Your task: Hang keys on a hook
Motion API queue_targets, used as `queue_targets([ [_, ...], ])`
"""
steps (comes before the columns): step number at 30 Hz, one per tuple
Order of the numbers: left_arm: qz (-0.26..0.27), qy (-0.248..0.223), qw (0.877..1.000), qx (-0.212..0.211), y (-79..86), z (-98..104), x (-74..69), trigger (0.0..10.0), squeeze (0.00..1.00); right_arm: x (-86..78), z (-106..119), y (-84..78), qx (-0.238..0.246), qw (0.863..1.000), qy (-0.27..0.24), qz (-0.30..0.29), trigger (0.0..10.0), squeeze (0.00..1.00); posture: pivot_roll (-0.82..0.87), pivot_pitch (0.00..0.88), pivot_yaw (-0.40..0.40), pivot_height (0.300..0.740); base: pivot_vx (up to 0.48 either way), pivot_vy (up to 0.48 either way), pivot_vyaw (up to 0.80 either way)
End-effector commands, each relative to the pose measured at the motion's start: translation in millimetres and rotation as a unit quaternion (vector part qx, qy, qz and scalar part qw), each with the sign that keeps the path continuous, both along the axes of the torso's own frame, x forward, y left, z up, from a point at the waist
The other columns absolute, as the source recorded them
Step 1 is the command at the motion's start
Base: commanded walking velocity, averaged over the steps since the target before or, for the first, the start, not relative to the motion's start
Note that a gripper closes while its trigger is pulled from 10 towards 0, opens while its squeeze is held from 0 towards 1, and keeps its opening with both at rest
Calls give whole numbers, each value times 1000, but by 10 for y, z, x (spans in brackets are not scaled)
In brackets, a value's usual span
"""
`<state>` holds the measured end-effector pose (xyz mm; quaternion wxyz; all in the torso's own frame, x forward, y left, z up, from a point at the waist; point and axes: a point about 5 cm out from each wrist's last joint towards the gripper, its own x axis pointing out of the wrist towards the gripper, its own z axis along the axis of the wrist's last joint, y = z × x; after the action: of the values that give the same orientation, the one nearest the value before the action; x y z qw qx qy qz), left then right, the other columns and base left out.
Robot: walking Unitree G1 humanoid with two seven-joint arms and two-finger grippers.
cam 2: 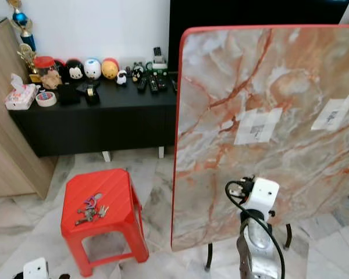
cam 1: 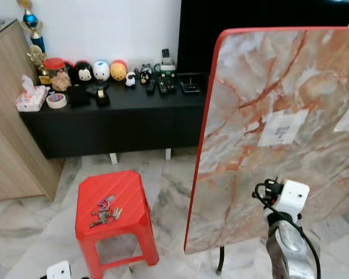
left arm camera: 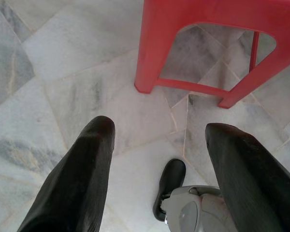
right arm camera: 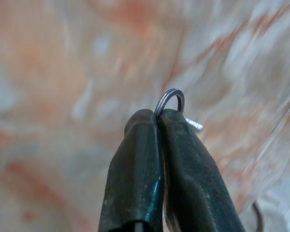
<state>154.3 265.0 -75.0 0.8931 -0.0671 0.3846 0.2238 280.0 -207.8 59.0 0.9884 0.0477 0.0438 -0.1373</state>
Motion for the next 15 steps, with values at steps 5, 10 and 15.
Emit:
queue_targets([
  [5,1,1,1000,1,-27,-5,11,10000,0,166,409,-23,-50,996,-77,-12,10000,0,45,0,-56,740,0,0,0],
  [10,1,-2,1000,2,-29,1,26,10000,0,211,504,-15,-65,994,-91,-12,10000,0,45,0,-56,740,0,0,0],
  [15,3,-3,1000,3,-35,3,33,10000,0,240,555,12,-88,991,-96,1,10000,0,46,0,-58,740,0,0,0],
])
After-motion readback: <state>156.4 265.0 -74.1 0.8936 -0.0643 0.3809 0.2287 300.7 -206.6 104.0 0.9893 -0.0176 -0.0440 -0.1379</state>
